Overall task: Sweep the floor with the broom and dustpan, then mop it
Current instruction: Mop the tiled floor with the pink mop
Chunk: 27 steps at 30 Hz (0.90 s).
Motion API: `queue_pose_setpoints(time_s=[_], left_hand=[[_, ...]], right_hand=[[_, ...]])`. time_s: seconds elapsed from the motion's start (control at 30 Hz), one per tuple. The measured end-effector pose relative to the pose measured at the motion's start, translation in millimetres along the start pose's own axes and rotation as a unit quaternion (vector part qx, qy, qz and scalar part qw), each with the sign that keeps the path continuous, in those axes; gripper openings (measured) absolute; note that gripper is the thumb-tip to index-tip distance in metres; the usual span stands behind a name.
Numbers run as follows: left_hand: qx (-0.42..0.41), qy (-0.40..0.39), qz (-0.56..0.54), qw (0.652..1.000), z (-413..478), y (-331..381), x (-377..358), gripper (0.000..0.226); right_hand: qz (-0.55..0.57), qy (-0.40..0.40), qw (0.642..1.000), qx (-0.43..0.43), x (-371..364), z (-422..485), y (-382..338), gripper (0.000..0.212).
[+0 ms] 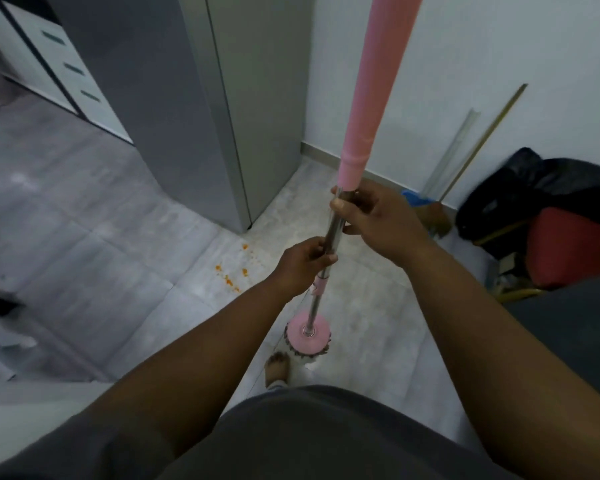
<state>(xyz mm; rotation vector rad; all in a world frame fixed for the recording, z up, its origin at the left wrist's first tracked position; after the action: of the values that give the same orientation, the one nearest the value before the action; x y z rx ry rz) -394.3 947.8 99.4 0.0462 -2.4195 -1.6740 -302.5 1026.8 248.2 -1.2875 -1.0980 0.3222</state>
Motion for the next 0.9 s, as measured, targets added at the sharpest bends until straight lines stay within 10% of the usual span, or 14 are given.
queue_pose_setpoints(time_s=[0.33,0.9], left_hand=[[0.04,-0.024,-0.003,0.999,112.1,5.6,27.4,0.016],[0.051,0.082,0.015,0.995,247.5,80.1,68.1,0.037]], right_hand=[[-0.001,0.026,0.998,0.063,64.1,97.3,-26.5,0.056],[-0.017,-0.038,0.996,0.079,132.6,241.1,63.7,0.029]])
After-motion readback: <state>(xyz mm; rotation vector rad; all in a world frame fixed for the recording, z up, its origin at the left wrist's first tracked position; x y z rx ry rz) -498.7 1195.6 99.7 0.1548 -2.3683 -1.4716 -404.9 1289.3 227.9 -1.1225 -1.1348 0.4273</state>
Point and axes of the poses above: each hand's wrist, its own z-axis towards the middle knuckle, its own x-axis out of the back of the hand, y = z × x, the point moved 9 cm from there along z, towards the middle knuckle, and after that the axes turned 10 degrees about -y, right-handed, at the moved point
